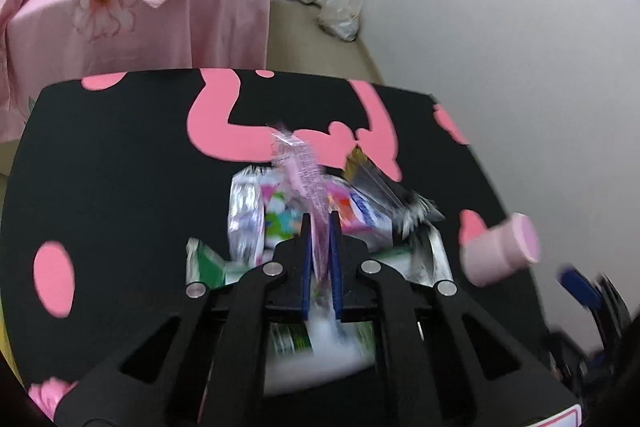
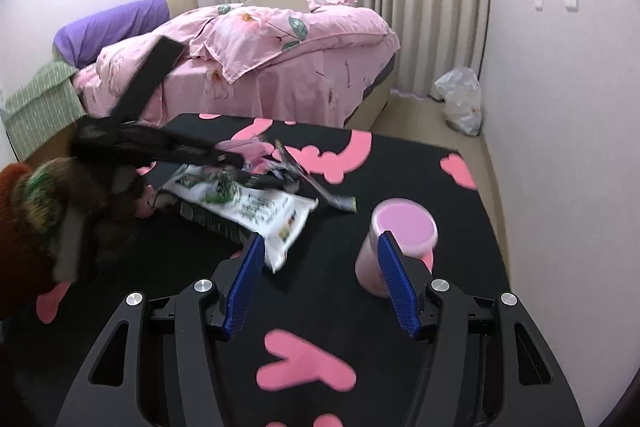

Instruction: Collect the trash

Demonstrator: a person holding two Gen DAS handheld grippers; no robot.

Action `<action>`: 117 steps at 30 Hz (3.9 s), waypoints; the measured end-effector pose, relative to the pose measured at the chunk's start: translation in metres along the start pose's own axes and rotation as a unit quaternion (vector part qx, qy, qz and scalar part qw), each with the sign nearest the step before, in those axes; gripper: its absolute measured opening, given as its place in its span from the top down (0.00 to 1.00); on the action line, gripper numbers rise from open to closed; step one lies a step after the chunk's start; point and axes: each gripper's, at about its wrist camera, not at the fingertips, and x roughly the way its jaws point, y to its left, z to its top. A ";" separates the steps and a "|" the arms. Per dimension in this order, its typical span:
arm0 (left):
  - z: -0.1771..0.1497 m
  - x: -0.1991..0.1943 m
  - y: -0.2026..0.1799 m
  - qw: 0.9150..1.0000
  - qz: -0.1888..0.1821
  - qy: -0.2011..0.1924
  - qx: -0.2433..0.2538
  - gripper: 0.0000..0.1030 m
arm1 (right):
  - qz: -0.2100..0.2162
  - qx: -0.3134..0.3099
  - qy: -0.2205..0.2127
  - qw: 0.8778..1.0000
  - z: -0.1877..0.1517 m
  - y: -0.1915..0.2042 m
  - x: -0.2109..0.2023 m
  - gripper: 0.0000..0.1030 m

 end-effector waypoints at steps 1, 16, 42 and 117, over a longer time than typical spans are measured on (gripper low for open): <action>-0.006 -0.011 0.001 1.000 -0.004 -0.006 0.002 0.93 | 0.003 -0.003 0.001 1.000 0.005 0.002 0.003 0.46; -0.117 -0.113 0.026 1.000 -0.009 -0.006 0.023 0.93 | 0.031 0.015 0.075 0.997 0.068 0.028 0.134 0.49; -0.148 -0.133 0.026 0.999 -0.016 -0.001 0.029 0.62 | 0.089 -0.011 0.035 0.995 0.006 0.044 0.011 0.66; -0.183 -0.143 -0.005 0.996 0.050 -0.012 0.070 0.86 | 0.042 0.014 0.018 0.999 -0.093 0.023 -0.085 0.75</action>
